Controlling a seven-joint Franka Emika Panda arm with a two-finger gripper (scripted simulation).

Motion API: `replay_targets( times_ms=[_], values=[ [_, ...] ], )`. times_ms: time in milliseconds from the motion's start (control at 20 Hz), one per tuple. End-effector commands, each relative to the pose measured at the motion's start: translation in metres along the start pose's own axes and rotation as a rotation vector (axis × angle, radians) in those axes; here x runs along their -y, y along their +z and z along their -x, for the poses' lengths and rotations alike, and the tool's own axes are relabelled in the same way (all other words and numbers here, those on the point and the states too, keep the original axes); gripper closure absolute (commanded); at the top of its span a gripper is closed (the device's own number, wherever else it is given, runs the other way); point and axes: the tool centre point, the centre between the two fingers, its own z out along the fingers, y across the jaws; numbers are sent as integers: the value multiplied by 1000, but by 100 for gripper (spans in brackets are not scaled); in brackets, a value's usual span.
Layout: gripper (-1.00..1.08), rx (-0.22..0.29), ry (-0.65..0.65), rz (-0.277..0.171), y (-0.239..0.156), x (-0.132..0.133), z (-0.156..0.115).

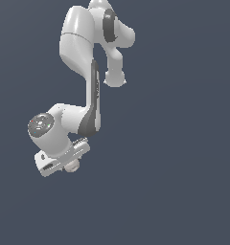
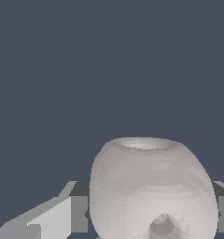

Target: Pick up the object and move it to a goal position.

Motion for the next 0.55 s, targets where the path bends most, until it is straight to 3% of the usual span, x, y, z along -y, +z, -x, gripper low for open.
replay_targets(
  times_ms=[0,500],
  values=[
    [108,0,-1,0,-1,-7,-1],
    [108,0,-1,0,-1,-17,-2]
  ],
)
